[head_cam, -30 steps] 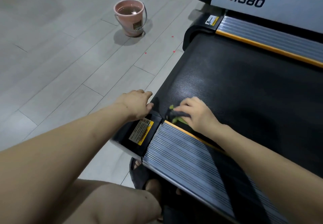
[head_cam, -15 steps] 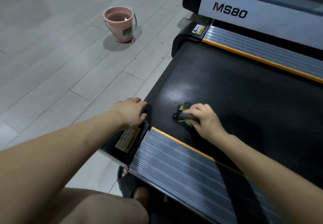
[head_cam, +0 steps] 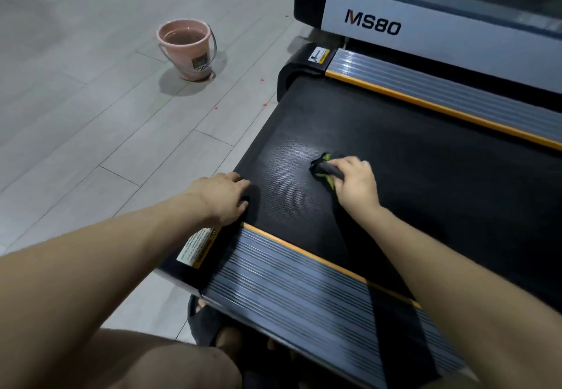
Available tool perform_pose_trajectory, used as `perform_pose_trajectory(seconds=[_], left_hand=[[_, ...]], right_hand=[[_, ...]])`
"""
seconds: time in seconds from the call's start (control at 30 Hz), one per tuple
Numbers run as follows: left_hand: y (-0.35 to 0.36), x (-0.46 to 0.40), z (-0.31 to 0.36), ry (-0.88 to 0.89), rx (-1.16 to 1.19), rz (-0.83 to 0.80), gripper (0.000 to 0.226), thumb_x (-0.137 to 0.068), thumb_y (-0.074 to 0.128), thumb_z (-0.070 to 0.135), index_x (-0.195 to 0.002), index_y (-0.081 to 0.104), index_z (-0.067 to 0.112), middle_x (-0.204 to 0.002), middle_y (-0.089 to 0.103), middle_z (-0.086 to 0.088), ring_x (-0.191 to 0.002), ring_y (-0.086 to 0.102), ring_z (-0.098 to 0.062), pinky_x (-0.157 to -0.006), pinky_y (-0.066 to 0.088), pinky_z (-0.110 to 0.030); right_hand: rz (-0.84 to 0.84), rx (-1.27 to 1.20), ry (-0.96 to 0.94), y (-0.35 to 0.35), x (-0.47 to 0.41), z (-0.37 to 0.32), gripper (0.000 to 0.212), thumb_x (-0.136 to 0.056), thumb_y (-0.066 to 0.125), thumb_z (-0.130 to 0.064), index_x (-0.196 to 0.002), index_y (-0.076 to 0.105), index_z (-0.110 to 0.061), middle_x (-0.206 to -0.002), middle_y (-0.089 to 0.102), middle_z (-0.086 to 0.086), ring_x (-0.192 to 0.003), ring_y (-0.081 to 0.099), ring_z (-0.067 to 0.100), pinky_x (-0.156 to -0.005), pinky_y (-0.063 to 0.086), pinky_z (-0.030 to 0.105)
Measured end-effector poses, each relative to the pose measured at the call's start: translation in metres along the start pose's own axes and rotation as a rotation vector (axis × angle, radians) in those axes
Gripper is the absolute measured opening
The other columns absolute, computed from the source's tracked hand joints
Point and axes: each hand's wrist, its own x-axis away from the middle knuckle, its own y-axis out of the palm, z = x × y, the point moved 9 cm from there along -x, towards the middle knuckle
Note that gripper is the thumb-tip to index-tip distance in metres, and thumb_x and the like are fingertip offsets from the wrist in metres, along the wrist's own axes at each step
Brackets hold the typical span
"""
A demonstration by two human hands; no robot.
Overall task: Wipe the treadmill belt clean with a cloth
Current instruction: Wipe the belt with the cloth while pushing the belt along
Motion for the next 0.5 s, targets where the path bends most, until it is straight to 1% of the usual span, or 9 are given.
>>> perform_pose_trajectory(seconds=[0.07,0.2,0.27,0.3,0.33,0.37,0.4,0.47,0.5], left_hand=[[-0.004,0.002,0.004,0.003,-0.022,-0.001,0.048,-0.099,0.041,0.048,-0.142,0.044,0.029,-0.148,0.045,0.001,-0.133,0.048,-0.024,-0.101,0.048,-0.044],[-0.021,0.013,0.026,0.018,-0.053,0.019,0.05,-0.099,0.043,0.049,-0.144,0.044,0.028,-0.148,0.047,0.0,-0.133,0.049,-0.025,-0.102,0.047,-0.044],[-0.032,0.022,0.043,0.031,-0.055,0.04,0.05,-0.099,0.043,0.049,-0.145,0.043,0.03,-0.146,0.049,0.0,-0.131,0.051,-0.025,-0.1,0.047,-0.044],[-0.038,0.028,0.053,0.035,-0.042,0.053,0.049,-0.1,0.042,0.05,-0.145,0.043,0.031,-0.145,0.051,0.0,-0.13,0.052,-0.026,-0.099,0.049,-0.044],[-0.043,0.034,0.062,0.041,-0.023,0.069,0.048,-0.1,0.042,0.05,-0.144,0.044,0.032,-0.142,0.052,0.001,-0.128,0.054,-0.026,-0.098,0.049,-0.044],[-0.049,0.041,0.071,0.051,-0.005,0.086,0.048,-0.1,0.041,0.05,-0.144,0.045,0.032,-0.141,0.054,0.0,-0.126,0.055,-0.026,-0.098,0.05,-0.044],[-0.056,0.048,0.079,0.062,0.01,0.097,0.048,-0.1,0.041,0.05,-0.144,0.045,0.032,-0.14,0.055,-0.001,-0.126,0.056,-0.027,-0.098,0.05,-0.043],[-0.065,0.062,0.087,0.07,0.047,0.083,0.047,-0.1,0.043,0.05,-0.143,0.048,0.03,-0.139,0.058,-0.005,-0.126,0.056,-0.029,-0.098,0.049,-0.041],[-0.067,0.068,0.088,0.066,0.073,0.054,0.045,-0.1,0.044,0.05,-0.139,0.051,0.028,-0.136,0.061,-0.005,-0.124,0.057,-0.029,-0.098,0.049,-0.04]], right_hand=[[-0.051,-0.052,-0.064,0.001,0.031,-0.018,0.032,-0.083,0.053,-0.035,-0.11,0.071,-0.029,-0.106,0.066,-0.002,-0.089,0.055,0.03,-0.085,0.048,0.04],[-0.261,-0.065,-0.148,-0.007,0.073,-0.032,0.028,-0.085,0.067,-0.023,-0.112,0.07,-0.032,-0.11,0.064,-0.008,-0.098,0.055,0.023,-0.093,0.045,0.036],[-0.419,-0.093,-0.129,-0.014,0.076,-0.037,0.027,-0.085,0.071,-0.021,-0.108,0.071,-0.036,-0.108,0.065,-0.011,-0.103,0.057,0.018,-0.096,0.045,0.034],[-0.499,-0.12,-0.085,-0.02,0.079,-0.04,0.026,-0.085,0.072,-0.021,-0.106,0.071,-0.037,-0.104,0.065,-0.013,-0.101,0.059,0.014,-0.095,0.047,0.034],[-0.545,-0.156,-0.024,-0.029,0.082,-0.043,0.025,-0.085,0.073,-0.022,-0.103,0.071,-0.039,-0.1,0.065,-0.013,-0.098,0.06,0.011,-0.092,0.049,0.033],[-0.541,-0.198,0.033,-0.04,0.085,-0.046,0.025,-0.084,0.073,-0.022,-0.102,0.07,-0.039,-0.098,0.067,-0.013,-0.095,0.061,0.008,-0.089,0.05,0.031],[-0.488,-0.251,0.082,-0.054,0.088,-0.05,0.025,-0.083,0.074,-0.023,-0.101,0.069,-0.039,-0.096,0.068,-0.013,-0.093,0.062,0.007,-0.086,0.05,0.027],[-0.309,-0.409,0.188,-0.085,0.098,-0.058,0.025,-0.081,0.077,-0.024,-0.101,0.067,-0.036,-0.095,0.07,-0.012,-0.091,0.064,0.003,-0.076,0.046,0.014],[-0.234,-0.514,0.237,-0.098,0.106,-0.063,0.026,-0.081,0.079,-0.024,-0.101,0.066,-0.034,-0.095,0.071,-0.012,-0.088,0.064,0.0,-0.072,0.045,0.009]])
